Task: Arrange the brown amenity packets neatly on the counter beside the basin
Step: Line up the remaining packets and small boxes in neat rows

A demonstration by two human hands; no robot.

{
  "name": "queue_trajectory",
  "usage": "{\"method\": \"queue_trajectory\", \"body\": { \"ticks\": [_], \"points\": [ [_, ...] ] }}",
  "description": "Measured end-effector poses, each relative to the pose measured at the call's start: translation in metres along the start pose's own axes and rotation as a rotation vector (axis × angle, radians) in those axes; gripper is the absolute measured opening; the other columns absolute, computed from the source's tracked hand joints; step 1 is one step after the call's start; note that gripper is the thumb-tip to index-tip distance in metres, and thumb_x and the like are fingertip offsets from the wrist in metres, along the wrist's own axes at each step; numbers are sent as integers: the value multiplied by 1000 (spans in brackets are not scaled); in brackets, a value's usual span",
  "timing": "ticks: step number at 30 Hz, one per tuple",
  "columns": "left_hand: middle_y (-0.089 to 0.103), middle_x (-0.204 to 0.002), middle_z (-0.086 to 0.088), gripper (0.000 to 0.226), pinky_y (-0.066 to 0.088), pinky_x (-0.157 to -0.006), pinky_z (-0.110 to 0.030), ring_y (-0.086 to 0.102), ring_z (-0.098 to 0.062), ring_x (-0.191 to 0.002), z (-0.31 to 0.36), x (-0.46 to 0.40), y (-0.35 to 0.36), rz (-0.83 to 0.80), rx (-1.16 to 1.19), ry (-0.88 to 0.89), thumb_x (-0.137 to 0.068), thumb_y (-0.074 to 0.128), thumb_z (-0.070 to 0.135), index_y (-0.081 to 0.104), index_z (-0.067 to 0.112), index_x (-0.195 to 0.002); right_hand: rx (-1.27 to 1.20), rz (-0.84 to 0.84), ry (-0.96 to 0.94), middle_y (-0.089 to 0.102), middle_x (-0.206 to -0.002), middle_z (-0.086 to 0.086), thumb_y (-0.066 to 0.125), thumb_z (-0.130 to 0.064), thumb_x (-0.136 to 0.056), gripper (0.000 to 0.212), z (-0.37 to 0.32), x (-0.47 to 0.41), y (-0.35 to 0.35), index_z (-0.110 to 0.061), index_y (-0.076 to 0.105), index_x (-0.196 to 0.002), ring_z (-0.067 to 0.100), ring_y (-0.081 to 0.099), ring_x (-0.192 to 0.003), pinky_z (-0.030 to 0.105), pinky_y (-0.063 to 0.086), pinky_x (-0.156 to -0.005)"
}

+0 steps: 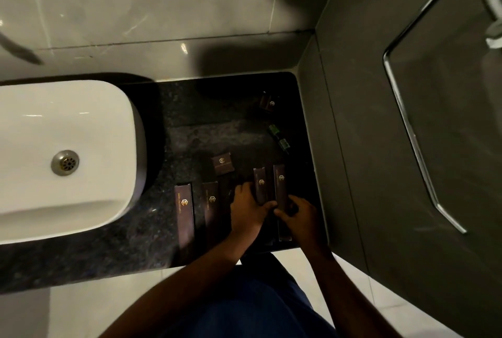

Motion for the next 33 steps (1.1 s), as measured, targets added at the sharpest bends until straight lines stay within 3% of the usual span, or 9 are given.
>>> {"method": "queue_trajectory", "body": {
  "ticks": [4,8,12,15,18,23,28,31,33],
  "points": [
    [54,-106,13,60,51,-87,-32,60,-11,-101,-3,-6,-14,-1,19,-15,-59,81,59,54,37,-107,13,19,8,63,-108,5,79,-41,-77,53,-2,-1,-6,-17,61,-120,18,61,-93,25,49,-69],
    [54,-112,20,44,47,-76,-20,58,-3,-102,-10,-31,-58,27,59,107,-71,75,54,49,50,-106,-103,210,2,63,-101,11,79,-36,-79,40,-29,-21,-23,-12,63,-107,30,63,-91,33,50,-72],
    [47,-133,-4,66,49,-100,-43,48,-25,-122,-15,-79,-101,98,-332,261,-73,83,29,51,25,-130,-52,314,-91,68,-99,13,75,-30,-83,28,-92,-75,-38,-11,64,-100,29,65,-88,26,46,-66],
    [41,-143,-7,84,36,-105,-52,37,-32,-130,-11,-101,-112,-77,-686,255,-69,82,42,42,25,-140,50,366,-67,68,-112,12,73,-45,-80,48,-138,-119,-38,-13,62,-115,31,65,-101,43,55,-84],
    [41,-145,-7,79,32,-105,-53,35,-30,-134,-15,-111,-114,-192,-927,364,-73,75,42,39,23,-141,146,403,18,64,-123,17,68,-60,-76,67,-173,-161,-29,-12,58,-123,39,57,-116,54,45,-100],
    [50,-137,-14,65,37,-98,-51,46,-36,-124,-40,-111,-159,-59,-937,396,-76,76,36,50,14,-132,253,307,2,61,-128,19,75,-47,-75,61,-200,-208,-6,-11,58,-122,40,57,-119,56,44,-102],
    [58,-124,-18,38,49,-92,-43,58,-38,-109,-47,-108,-182,-17,-652,362,-81,73,6,63,6,-118,486,-99,-449,68,-110,16,86,-27,-66,53,-224,-177,49,-11,64,-112,35,65,-99,45,56,-86],
    [60,-123,-23,33,46,-86,-28,60,-39,-107,-45,-109,-178,17,-621,412,-84,67,0,65,1,-117,641,-279,-618,60,-121,14,87,-25,-62,64,-205,-131,85,-12,61,-120,32,55,-112,44,50,-96],
    [56,-127,-32,30,42,-68,-20,59,-38,-98,-39,-110,-179,-1,-618,424,-93,57,0,59,-9,-121,618,-323,-649,54,-131,12,85,-24,-64,70,-192,-112,98,-13,56,-126,31,46,-122,44,41,-104]
  ]
}}
Point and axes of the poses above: each hand's wrist, its own x-axis away from the middle knuckle, its own y-axis out of the palm, z = x × y, the point moved 2 cm from there along -x, towards the middle knuckle
